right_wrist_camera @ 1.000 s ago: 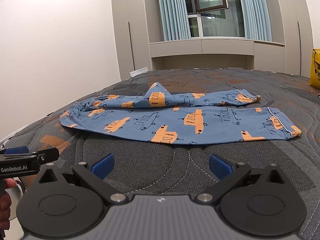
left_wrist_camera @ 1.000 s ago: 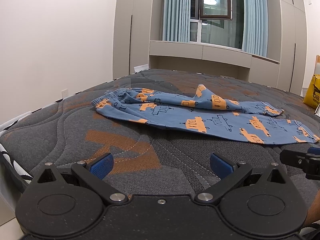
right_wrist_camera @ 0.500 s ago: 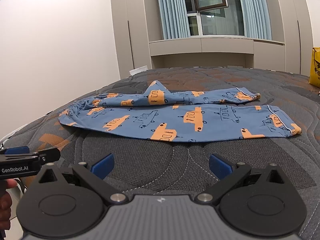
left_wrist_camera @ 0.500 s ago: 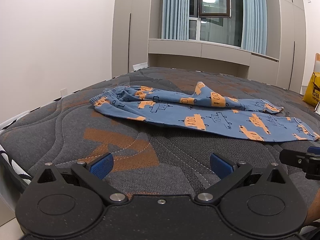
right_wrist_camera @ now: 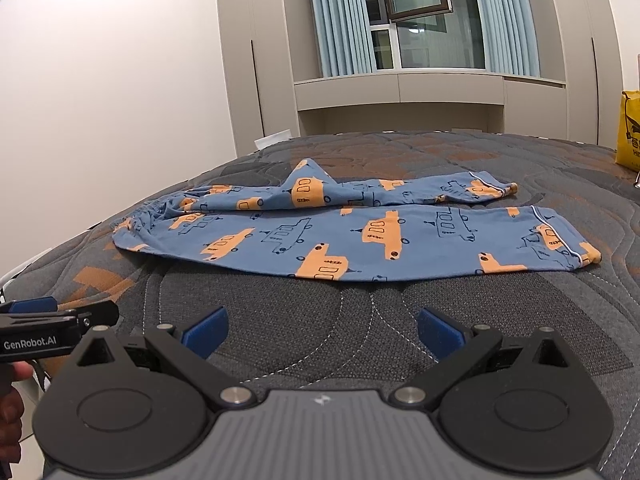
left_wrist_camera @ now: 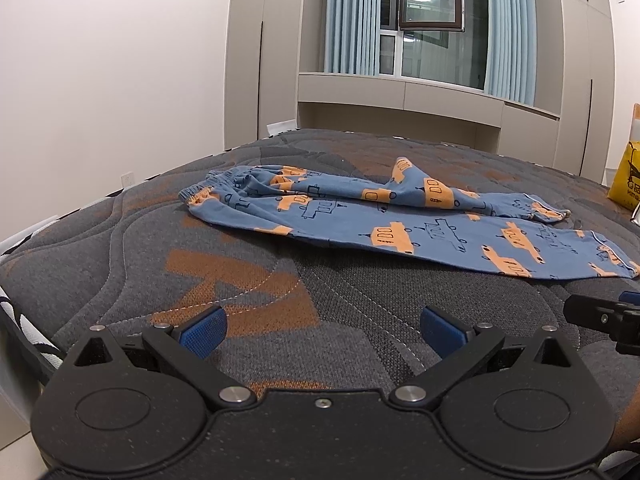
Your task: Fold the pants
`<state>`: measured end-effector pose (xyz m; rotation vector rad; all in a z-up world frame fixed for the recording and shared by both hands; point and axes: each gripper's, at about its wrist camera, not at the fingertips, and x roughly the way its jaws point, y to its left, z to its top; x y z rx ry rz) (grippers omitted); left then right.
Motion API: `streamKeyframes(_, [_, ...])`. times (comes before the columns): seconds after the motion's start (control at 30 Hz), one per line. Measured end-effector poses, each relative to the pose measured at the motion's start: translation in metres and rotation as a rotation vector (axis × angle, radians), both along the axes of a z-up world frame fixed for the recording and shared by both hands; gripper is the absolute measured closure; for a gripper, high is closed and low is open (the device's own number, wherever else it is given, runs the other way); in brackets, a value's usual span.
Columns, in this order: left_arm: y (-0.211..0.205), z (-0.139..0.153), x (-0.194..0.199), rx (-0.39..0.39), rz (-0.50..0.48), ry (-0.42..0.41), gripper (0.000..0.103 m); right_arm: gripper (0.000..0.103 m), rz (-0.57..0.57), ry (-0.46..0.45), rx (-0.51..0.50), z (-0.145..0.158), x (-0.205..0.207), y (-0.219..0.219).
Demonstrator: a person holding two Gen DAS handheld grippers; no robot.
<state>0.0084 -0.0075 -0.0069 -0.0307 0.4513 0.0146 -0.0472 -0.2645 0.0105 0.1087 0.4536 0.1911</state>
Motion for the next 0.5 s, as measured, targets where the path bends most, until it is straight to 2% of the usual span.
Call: streamKeyframes(0.5, [0.002,0.006,0.027,0.013,0.007,0.018,0.001,0.0,0.02,0.015,-0.031,0.008,0.026,0.0])
